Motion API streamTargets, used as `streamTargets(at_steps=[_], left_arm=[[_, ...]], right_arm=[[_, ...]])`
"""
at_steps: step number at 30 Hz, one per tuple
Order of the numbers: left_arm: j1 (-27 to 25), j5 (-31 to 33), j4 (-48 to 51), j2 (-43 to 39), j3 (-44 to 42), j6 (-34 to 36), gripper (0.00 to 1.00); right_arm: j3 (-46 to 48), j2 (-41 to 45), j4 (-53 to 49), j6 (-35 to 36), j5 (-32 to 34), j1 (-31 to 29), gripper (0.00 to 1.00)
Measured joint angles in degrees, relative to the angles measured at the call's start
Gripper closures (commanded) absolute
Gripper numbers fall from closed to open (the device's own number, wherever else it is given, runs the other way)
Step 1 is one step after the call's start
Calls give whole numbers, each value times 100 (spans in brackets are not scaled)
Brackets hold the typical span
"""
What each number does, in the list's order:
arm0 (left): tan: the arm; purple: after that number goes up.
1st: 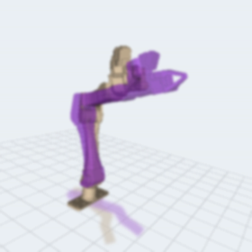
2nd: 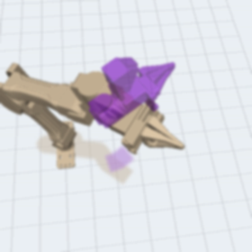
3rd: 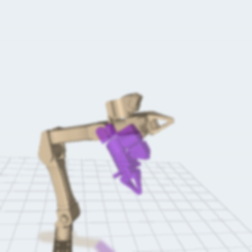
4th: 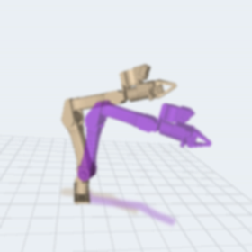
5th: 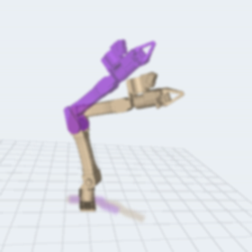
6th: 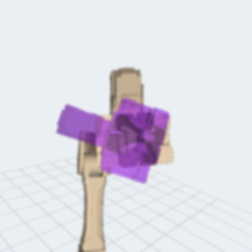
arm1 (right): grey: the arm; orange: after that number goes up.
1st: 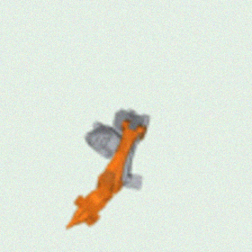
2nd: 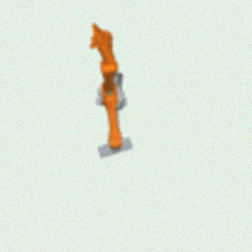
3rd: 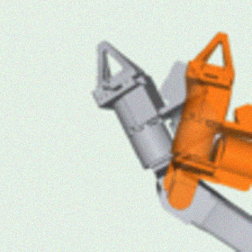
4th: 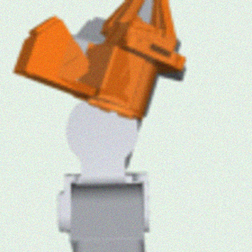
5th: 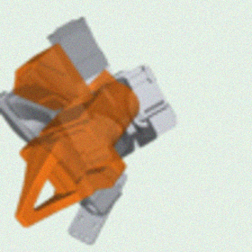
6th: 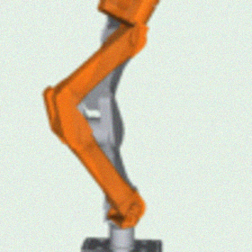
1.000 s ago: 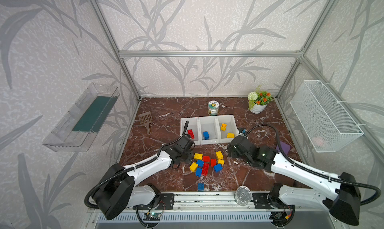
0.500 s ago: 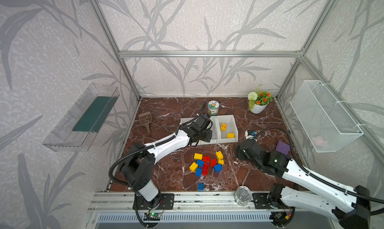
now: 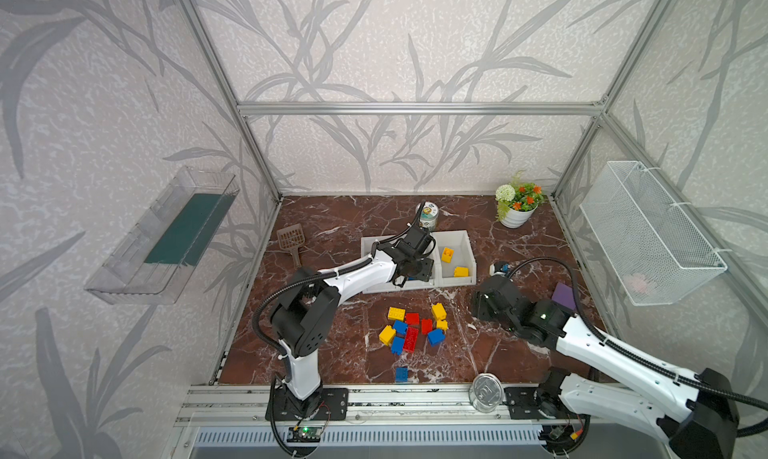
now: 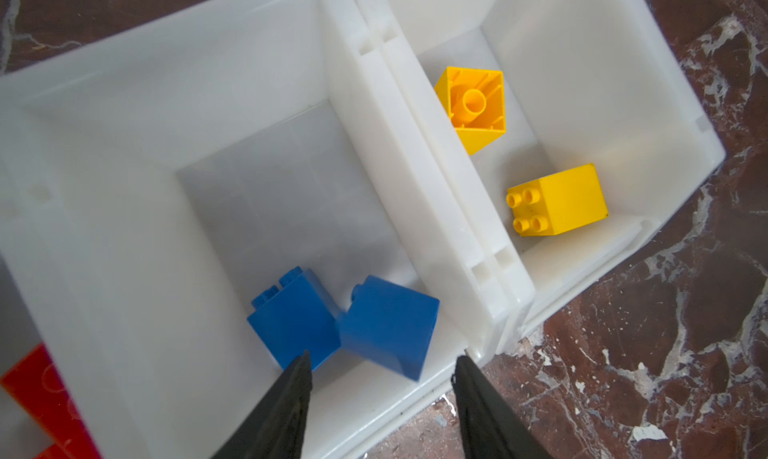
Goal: Sort the legos into containers by color
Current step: 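Lift the blue brick with the left gripper and drop it into the middle compartment, then withdraw the left gripper while the right gripper grasps a yellow brick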
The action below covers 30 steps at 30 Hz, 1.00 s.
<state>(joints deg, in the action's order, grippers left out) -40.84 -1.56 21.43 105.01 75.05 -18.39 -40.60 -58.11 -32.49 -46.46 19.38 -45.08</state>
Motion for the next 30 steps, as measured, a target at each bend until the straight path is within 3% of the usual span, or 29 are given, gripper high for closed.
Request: streamTargets(at_steps=[14,30], left_arm=[[0,44,-22,-275,-81,15,35],[0,470,-326,-2295,-2057,-317,34]], right_arm=[[-369,-962,118,413,-507,118,33],[-992,-2249,273,584,-1239,-249,36]])
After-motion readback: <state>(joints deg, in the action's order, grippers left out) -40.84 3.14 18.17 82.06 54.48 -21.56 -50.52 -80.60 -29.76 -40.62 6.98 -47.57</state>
